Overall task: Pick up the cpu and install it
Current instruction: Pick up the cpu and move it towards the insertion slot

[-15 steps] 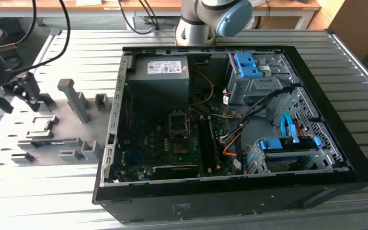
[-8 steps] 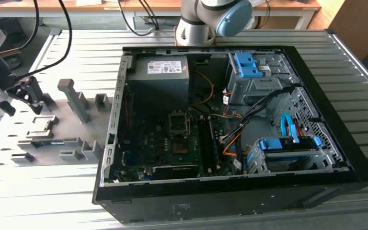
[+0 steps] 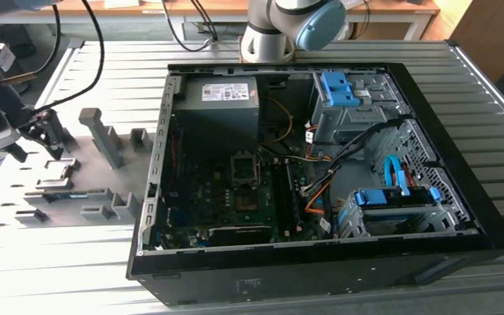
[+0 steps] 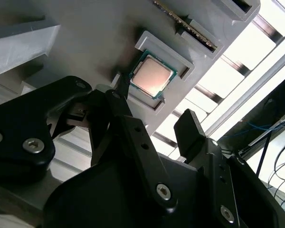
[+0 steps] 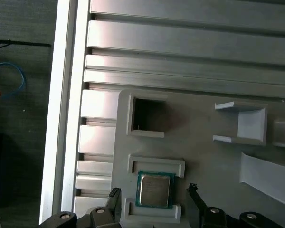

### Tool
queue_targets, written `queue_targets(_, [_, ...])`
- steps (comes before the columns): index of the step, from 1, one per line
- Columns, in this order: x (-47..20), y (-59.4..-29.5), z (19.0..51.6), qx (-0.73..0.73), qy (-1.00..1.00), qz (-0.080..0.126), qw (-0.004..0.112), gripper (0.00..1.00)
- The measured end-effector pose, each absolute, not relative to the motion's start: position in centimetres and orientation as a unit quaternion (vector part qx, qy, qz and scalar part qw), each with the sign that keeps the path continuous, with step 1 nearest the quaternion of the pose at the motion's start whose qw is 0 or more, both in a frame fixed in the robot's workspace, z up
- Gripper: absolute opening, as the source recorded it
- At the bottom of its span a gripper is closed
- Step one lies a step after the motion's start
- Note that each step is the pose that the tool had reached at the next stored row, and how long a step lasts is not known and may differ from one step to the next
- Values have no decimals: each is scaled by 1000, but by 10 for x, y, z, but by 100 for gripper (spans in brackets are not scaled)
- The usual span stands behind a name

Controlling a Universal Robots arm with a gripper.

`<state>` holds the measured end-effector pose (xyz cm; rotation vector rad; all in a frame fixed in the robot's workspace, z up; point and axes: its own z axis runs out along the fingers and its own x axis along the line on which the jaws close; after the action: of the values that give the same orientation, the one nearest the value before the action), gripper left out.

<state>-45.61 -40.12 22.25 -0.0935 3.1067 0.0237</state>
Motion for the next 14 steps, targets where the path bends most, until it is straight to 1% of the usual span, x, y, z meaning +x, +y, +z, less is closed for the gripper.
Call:
queue_targets(11, [-450,-404,211,-30,999,8,16,64])
queue_targets(12, [-450,-404,210,-30,999,8,15,64])
queue_targets(14, [-450,-405,209,-30,999,8,9,64])
